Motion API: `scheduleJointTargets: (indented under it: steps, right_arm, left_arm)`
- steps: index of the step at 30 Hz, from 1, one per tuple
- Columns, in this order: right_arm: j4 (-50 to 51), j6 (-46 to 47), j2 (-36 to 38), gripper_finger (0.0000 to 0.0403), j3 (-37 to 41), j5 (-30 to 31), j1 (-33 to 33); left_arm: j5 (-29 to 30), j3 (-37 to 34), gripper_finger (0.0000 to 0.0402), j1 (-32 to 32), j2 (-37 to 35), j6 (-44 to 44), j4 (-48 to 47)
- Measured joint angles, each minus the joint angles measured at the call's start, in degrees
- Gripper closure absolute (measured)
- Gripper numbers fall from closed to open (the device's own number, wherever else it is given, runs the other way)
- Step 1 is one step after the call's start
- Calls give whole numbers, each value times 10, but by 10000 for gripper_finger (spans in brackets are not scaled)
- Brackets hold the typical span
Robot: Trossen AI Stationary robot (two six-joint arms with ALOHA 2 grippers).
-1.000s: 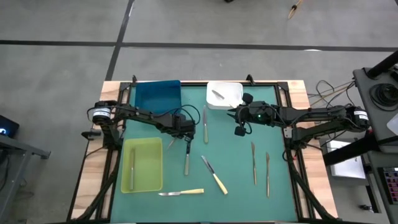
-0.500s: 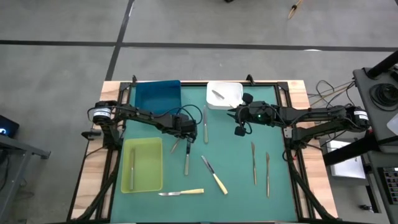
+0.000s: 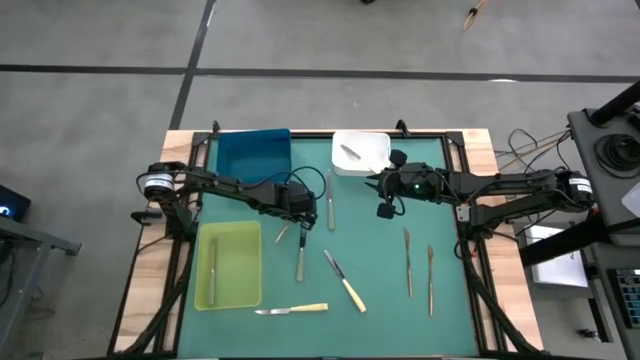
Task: Sort silverware by color (type)
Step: Put the left gold knife into the blue bin
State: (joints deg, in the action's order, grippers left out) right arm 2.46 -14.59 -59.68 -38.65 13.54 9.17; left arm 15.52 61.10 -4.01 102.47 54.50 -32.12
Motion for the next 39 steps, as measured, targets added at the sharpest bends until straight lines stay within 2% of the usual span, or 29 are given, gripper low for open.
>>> scheduleJointTargets:
  steps: [18, 29, 34, 39]
  right_arm:
    - [0, -2, 0, 337, 0, 0, 0]
    - [0, -4, 0, 337, 0, 0, 0]
    - [0, -4, 0, 337, 0, 0, 0]
    - [0, -2, 0, 337, 0, 0, 0]
  left_arm:
    - [20, 0, 401, 1, -79, -35, -5]
    - [19, 0, 401, -10, -153, -107, -11]
    - [13, 1, 401, -44, -195, -168, -37]
    - [-12, 1, 401, -108, -238, -228, -73]
